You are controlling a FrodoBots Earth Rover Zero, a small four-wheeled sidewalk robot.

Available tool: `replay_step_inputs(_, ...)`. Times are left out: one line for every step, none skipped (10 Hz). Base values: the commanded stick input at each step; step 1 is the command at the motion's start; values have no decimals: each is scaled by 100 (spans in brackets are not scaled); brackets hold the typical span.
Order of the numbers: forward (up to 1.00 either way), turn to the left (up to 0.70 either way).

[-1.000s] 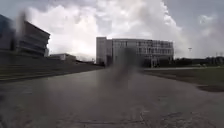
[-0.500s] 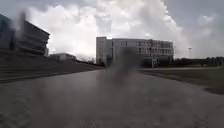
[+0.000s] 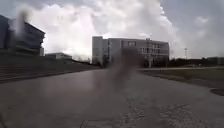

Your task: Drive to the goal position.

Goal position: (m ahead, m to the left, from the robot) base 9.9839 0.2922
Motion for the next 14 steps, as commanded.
replay_step_inputs(70,0)
replay_step_inputs(70,0)
replay_step_inputs(70,0)
replay_step_inputs(70,0)
replay_step_inputs(70,0)
replay_step_inputs(70,0)
replay_step_inputs(70,0)
replay_step_inputs(70,0)
replay_step_inputs(70,0)
replay_step_inputs(70,0)
replay_step_inputs(70,0)
replay_step_inputs(70,0)
replay_step_inputs(70,0)
replay_step_inputs(70,0)
